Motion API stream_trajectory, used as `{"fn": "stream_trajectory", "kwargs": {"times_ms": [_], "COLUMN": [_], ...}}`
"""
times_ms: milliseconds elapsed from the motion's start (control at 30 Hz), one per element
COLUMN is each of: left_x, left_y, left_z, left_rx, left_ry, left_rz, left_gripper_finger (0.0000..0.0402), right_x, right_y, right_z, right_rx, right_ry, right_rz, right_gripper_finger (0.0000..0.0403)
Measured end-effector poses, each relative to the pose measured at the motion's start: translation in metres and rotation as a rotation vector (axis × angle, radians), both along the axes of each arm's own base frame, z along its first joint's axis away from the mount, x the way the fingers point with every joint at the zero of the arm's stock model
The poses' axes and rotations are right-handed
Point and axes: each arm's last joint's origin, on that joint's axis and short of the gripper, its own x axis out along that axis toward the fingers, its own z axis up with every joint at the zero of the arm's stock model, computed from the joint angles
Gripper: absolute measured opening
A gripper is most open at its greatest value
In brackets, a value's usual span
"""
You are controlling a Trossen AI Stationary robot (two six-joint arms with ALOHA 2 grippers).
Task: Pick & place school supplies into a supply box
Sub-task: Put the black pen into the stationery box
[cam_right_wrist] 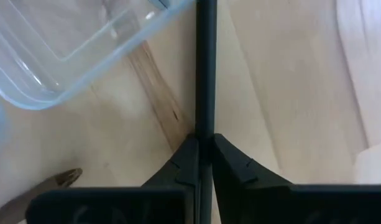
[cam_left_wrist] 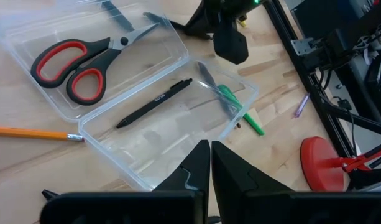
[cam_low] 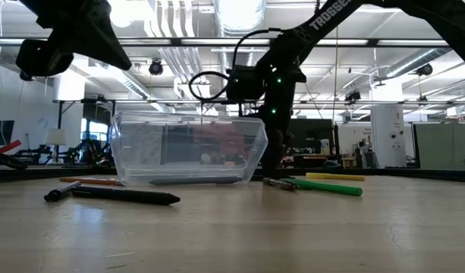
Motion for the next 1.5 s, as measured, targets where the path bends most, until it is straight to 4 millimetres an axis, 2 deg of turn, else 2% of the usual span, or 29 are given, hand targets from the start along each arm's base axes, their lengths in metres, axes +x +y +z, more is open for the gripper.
{"fn": "stream_trajectory", "kwargs": {"times_ms": [167, 400, 567, 667, 800, 933, 1233, 1367, 1500], "left_x": [0.001, 0.001, 0.001, 0.001, 0.001, 0.001, 0.001, 0.001, 0.001], "left_y": [0.000, 0.000, 0.000, 0.000, 0.000, 0.000, 0.000, 0.000, 0.001], "left_z": [0.001, 0.001, 0.001, 0.001, 0.001, 0.001, 0.004, 0.004, 0.004], "left_rx": [-0.005, -0.005, -0.003, -0.003, -0.003, 0.014, 0.022, 0.022, 0.025], "left_ry": [-0.009, -0.009, -0.010, -0.010, -0.010, -0.020, -0.040, -0.041, -0.038], "left_rz": [0.000, 0.000, 0.002, 0.002, 0.002, 0.019, 0.033, 0.034, 0.033], "left_gripper_finger": [0.0000, 0.0000, 0.0000, 0.0000, 0.0000, 0.0000, 0.0000, 0.0000, 0.0000], "right_x": [-0.007, -0.016, -0.014, -0.005, 0.016, 0.033, 0.054, 0.060, 0.065], "right_y": [-0.006, -0.011, -0.004, 0.007, 0.037, 0.063, 0.083, 0.089, 0.101], "right_z": [0.015, 0.069, 0.101, 0.109, 0.111, 0.091, 0.046, 0.047, 0.049], "right_rx": [0.086, 0.045, 0.027, 0.062, 0.099, 0.116, 0.181, 0.173, 0.155], "right_ry": [-0.054, -0.219, -0.362, -0.453, -0.541, -0.498, -0.408, -0.423, -0.435], "right_rz": [-0.062, -0.090, -0.099, 0.014, 0.243, 0.377, 0.431, 0.457, 0.564], "right_gripper_finger": [0.0013, 0.0012, 0.0012, 0.0012, 0.0012, 0.0012, 0.0012, 0.0012, 0.0013]}}
